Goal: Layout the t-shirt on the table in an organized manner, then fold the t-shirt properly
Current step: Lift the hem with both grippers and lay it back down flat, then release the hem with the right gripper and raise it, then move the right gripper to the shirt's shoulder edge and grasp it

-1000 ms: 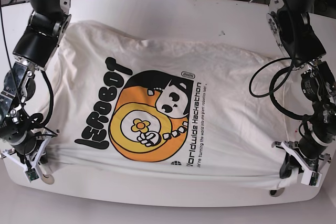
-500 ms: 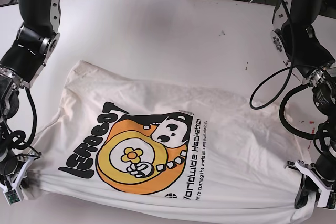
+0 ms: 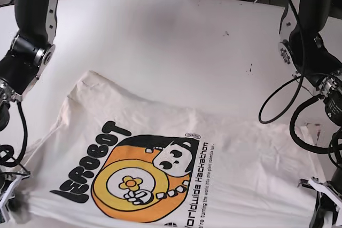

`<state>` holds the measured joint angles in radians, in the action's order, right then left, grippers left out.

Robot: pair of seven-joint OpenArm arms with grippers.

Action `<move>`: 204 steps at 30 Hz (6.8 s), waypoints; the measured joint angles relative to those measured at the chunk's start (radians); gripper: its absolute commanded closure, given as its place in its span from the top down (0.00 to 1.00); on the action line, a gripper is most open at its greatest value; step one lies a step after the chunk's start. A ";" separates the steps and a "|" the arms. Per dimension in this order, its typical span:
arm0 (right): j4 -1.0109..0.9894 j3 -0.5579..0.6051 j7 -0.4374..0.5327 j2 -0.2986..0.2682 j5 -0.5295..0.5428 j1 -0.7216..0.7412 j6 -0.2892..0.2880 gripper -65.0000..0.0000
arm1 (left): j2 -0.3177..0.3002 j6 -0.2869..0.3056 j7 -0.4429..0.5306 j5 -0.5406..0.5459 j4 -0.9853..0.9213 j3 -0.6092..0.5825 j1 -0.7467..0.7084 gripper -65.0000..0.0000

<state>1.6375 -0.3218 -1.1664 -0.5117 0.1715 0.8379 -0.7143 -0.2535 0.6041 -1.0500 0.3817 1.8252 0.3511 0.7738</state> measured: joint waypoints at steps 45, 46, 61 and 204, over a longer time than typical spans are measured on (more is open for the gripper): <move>0.065 0.263 -0.098 -0.154 -0.037 0.432 0.008 0.02 | 0.042 -0.012 -0.008 -0.026 -0.004 -0.155 0.498 0.00; 0.080 0.263 -0.100 -0.154 -0.037 0.433 0.007 0.02 | 0.042 -0.013 -0.008 -0.029 -0.003 -0.154 0.499 0.00; 0.113 0.258 -0.117 -0.159 -0.041 0.438 0.010 0.02 | 0.064 -0.019 -0.009 -0.037 -0.002 -0.148 0.368 0.00; -0.384 -0.076 0.024 0.484 0.203 -0.419 0.019 1.00 | -0.286 -0.183 0.270 0.163 -0.344 0.212 -0.549 0.69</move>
<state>1.2533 -0.3973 -1.1423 -0.0280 0.3740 0.4191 -0.6956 -0.5396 0.4210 -0.7795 0.5442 1.4811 0.5636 0.2249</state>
